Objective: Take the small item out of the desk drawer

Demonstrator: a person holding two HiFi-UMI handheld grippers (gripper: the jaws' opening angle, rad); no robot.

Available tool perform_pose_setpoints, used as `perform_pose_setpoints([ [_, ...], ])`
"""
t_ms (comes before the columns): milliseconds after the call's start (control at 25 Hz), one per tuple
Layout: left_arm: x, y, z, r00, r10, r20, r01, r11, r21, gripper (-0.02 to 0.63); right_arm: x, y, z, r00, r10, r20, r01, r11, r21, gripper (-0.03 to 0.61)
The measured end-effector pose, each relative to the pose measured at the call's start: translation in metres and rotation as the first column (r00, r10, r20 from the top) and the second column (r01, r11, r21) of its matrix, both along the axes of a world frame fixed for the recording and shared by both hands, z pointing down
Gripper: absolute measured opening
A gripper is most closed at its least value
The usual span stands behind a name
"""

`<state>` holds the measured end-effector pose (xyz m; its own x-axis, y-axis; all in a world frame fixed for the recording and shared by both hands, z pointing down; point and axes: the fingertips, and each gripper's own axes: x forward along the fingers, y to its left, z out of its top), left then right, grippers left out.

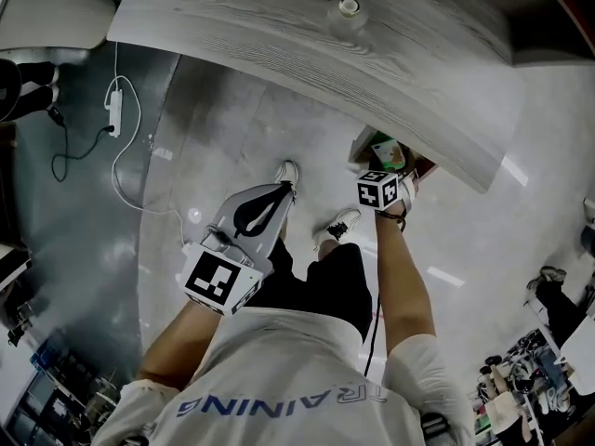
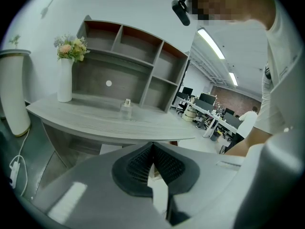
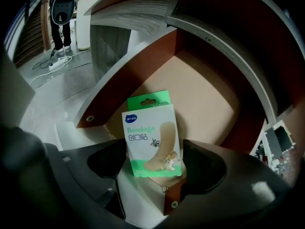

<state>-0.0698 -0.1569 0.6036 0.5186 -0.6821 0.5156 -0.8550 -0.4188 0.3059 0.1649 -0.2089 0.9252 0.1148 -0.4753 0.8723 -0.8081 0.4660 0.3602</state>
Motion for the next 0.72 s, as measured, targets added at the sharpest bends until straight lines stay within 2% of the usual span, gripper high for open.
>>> perform_pose_setpoints([
  [40, 0.000, 0.000, -0.001, 1.000, 0.001, 0.000, -0.001, 1.000, -0.001, 0.002, 0.001, 0.000, -0.001, 1.000, 0.002, -0.001, -0.002, 1.000, 0.000, 0.366],
  [200, 0.002, 0.002, -0.007, 1.000, 0.006, -0.009, -0.006, 1.000, 0.004, 0.002, 0.004, 0.000, -0.015, 1.000, 0.012, -0.002, -0.012, 1.000, 0.022, 0.343],
  [400, 0.019, 0.007, -0.024, 0.999, 0.024, -0.038, -0.024, 0.999, 0.022, 0.002, 0.008, 0.006, -0.053, 0.999, -0.036, 0.014, 0.035, 0.996, 0.083, 0.341],
  [720, 0.044, 0.008, -0.066, 0.996, 0.063, -0.068, -0.056, 0.993, 0.101, 0.002, 0.008, 0.039, -0.117, 0.993, -0.098, 0.063, 0.088, 0.984, 0.152, 0.341],
])
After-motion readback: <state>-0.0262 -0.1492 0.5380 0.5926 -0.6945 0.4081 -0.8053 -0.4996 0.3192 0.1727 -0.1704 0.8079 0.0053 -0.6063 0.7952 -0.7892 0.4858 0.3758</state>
